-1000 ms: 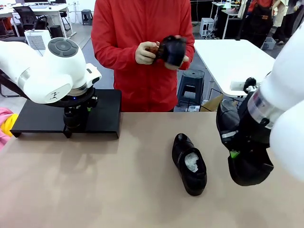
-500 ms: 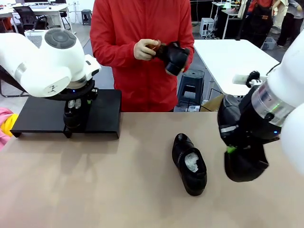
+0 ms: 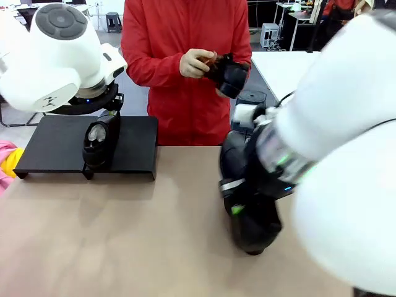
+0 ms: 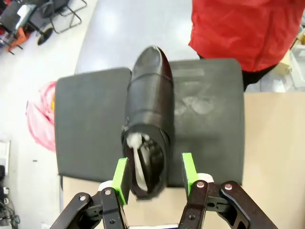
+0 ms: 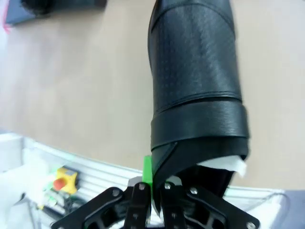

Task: Organize the shoes by placing them on the stand.
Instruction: Pick up one Shoe and place it in the middle of the table.

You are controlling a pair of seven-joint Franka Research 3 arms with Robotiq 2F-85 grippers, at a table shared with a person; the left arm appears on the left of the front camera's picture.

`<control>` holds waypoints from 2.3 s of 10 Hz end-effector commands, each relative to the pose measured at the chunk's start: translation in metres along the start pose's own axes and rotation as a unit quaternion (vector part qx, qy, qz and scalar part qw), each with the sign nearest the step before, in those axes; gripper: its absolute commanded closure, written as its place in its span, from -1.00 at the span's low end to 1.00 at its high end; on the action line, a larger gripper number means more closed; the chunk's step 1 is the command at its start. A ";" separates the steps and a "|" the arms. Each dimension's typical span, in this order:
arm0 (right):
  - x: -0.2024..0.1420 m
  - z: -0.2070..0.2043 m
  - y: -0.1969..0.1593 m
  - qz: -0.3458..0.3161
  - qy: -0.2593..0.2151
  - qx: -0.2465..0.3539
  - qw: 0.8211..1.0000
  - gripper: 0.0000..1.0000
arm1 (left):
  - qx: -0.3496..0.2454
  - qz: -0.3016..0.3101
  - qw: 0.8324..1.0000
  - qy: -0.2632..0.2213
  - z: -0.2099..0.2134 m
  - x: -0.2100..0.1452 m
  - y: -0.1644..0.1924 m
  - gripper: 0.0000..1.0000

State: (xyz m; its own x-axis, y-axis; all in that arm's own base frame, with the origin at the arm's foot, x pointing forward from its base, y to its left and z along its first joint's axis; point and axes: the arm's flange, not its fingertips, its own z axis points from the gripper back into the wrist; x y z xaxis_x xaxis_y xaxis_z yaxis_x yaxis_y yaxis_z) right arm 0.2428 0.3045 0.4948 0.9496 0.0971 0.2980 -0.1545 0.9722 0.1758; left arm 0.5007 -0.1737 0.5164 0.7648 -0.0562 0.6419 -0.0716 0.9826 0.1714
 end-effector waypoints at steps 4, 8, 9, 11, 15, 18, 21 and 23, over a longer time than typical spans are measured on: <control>0.012 -0.109 0.078 0.049 0.033 -0.007 0.998 1.00 | -0.063 0.065 0.989 0.114 0.077 -0.067 0.015 -0.14; 0.016 -0.183 0.087 0.002 0.011 -0.040 0.999 1.00 | -0.055 0.055 0.993 0.091 0.058 -0.065 -0.004 -0.14; 0.017 -0.193 0.090 -0.010 0.017 -0.045 0.999 1.00 | -0.055 0.055 0.993 0.091 0.058 -0.065 -0.004 -0.14; 0.026 -0.204 0.098 -0.020 0.039 -0.052 0.998 1.00 | -0.055 0.055 0.993 0.091 0.058 -0.065 -0.004 -0.14; 0.031 -0.194 0.095 -0.015 0.060 -0.045 0.997 -0.21 | -0.055 0.055 0.993 0.091 0.058 -0.065 -0.004 -0.14; 0.027 -0.171 0.089 -0.026 0.045 -0.023 0.998 -1.00 | -0.055 0.055 0.993 0.091 0.058 -0.065 -0.004 -0.14; 0.012 -0.126 0.085 -0.027 0.026 0.000 0.999 -1.00 | -0.055 0.055 0.993 0.091 0.058 -0.065 -0.004 -0.14; 0.028 -0.158 0.098 -0.031 0.033 -0.019 0.999 -1.00 | -0.055 0.055 0.993 0.091 0.058 -0.065 -0.004 -0.14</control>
State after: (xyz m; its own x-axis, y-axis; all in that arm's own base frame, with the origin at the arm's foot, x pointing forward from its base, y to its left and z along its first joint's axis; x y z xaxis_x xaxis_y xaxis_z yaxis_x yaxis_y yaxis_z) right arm 0.2877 0.4296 0.3827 0.9720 0.0421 0.2314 -0.0818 0.9830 0.1646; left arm 0.4123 -0.1846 0.5160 0.8656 0.0813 0.4941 -0.0980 0.9952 0.0078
